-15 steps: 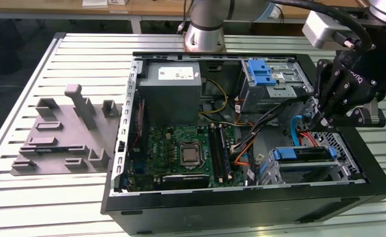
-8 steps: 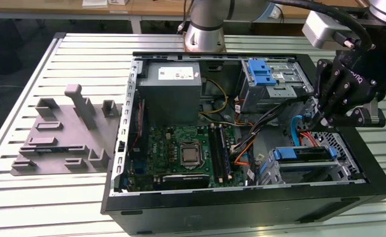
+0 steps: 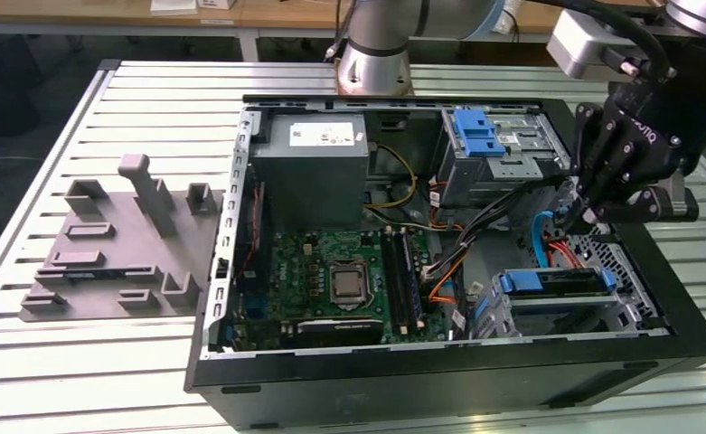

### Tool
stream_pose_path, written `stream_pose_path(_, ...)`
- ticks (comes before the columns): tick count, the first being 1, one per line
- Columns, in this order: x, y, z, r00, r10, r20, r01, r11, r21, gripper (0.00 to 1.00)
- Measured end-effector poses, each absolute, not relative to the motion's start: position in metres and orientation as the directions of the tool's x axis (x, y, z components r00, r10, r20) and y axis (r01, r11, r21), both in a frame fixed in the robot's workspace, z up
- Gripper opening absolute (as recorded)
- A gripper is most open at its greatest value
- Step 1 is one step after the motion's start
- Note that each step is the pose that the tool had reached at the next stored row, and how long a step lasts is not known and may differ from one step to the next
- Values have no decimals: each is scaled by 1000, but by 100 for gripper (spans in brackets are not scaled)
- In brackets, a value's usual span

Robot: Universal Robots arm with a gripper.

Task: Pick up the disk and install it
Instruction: 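Insert the second disk wire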

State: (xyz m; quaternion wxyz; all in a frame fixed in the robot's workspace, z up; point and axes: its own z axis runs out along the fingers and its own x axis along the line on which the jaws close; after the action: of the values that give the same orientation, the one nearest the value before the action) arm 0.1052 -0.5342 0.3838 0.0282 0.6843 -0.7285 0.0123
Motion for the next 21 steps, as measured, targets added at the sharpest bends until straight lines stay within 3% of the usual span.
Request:
stream_pose_path(14,105,-514,390,-62,-995,75,-998,63,20,11)
stream_pose_path(15,105,-513,389,-62,-995,75,-998,64,20,17)
stream_pose_path(18,105,-509,386,-62,-995,79,-998,64,19,18)
stream_pose_path(21,105,-508,383,-62,-995,80,-998,64,19,31)
